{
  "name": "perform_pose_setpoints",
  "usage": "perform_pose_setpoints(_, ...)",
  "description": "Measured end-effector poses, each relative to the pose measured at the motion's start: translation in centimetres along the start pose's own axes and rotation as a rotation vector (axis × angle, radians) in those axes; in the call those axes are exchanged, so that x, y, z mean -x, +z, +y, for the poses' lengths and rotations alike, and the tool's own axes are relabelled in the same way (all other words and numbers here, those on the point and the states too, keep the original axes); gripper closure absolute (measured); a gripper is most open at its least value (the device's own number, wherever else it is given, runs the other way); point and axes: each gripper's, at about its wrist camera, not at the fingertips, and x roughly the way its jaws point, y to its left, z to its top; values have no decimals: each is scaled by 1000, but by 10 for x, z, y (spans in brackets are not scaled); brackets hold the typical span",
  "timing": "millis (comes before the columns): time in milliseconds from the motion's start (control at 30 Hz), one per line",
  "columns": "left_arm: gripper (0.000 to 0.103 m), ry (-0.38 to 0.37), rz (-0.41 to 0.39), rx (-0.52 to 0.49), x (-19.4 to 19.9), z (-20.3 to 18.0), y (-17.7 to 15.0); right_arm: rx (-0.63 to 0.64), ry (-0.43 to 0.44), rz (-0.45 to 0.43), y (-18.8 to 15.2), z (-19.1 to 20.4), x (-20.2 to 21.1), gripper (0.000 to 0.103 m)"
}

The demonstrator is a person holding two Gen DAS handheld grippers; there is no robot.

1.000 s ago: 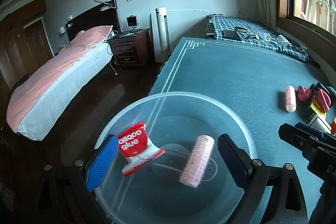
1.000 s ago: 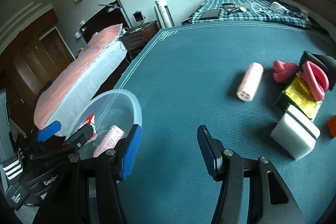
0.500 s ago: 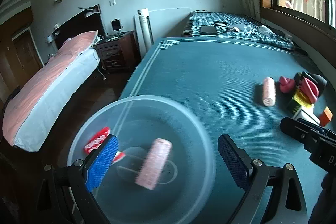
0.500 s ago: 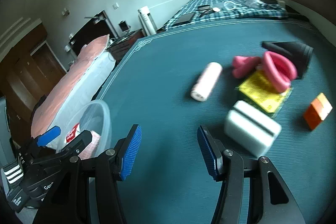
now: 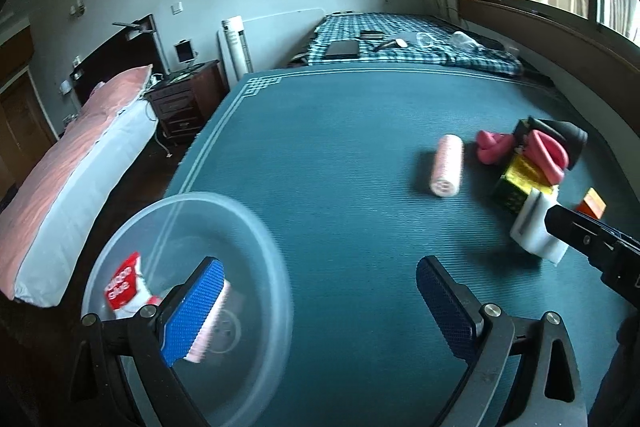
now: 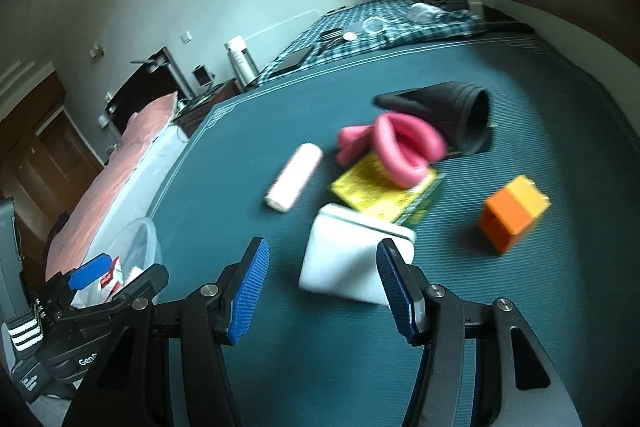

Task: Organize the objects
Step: 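Withdraw both open tools from the bowl back over the table, then grasp the white sponge with the left tool while the right tool grasps the orange-yellow block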

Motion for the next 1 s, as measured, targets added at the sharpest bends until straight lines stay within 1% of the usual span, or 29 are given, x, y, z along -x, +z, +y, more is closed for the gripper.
perform_pose_setpoints(67,3,-10,-2,-10,1,-7,1,-14,-11,-8,-1,-9,5,42)
perform_pose_setpoints(300,3,-43,4,-49,2,-33,4,-48,-43,-34,0,-37,19,42)
perform_pose_setpoints(500,3,-70,7,-91,6,-55,2,-38,-111,-46,3,-53,22,42)
perform_pose_setpoints(600,3,-82,8,-111,7,-64,2,-49,-128,-49,3,-64,24,42)
perform_pose_setpoints(800,3,-111,17,-137,7,-81,1,-27,-193,-44,7,-78,17,42)
perform_pose_setpoints(1000,3,-131,23,-146,8,-90,0,45,-265,-14,14,-79,-4,42)
